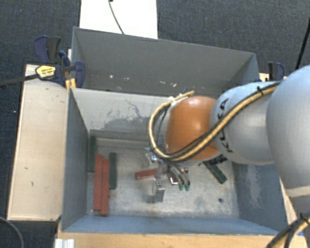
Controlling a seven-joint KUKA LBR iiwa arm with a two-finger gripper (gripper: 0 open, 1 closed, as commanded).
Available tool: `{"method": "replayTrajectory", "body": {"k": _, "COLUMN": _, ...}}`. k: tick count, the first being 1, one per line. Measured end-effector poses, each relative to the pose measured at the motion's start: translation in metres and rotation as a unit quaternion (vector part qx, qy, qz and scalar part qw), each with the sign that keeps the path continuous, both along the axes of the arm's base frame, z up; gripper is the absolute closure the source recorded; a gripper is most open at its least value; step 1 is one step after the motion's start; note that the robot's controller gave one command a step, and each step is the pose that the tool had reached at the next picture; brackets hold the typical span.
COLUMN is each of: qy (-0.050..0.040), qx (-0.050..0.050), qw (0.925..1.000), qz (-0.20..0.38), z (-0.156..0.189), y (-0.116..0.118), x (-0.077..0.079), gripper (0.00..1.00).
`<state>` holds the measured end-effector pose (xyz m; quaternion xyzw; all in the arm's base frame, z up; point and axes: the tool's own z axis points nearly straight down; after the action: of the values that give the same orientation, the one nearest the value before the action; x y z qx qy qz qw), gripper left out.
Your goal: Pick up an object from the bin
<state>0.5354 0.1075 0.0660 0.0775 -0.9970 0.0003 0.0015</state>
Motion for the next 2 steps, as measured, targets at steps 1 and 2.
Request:
{"method": "replayTrajectory", "body": {"k": 1, "qy": -0.0021, "qx": 0.001, "qw": 1.0, "qz": -0.003, "z": 0.005, "y": 0.002, "x": 0.0, "gripper": 1.0}}
{"method": "replayTrajectory", "body": {"k": 2, "qy": -0.0053, "qx": 0.001, "qw": 1.0, "qz": 0.003, "z": 0.115, "y": 0.008, "x": -0.028, "gripper": 1.0}}
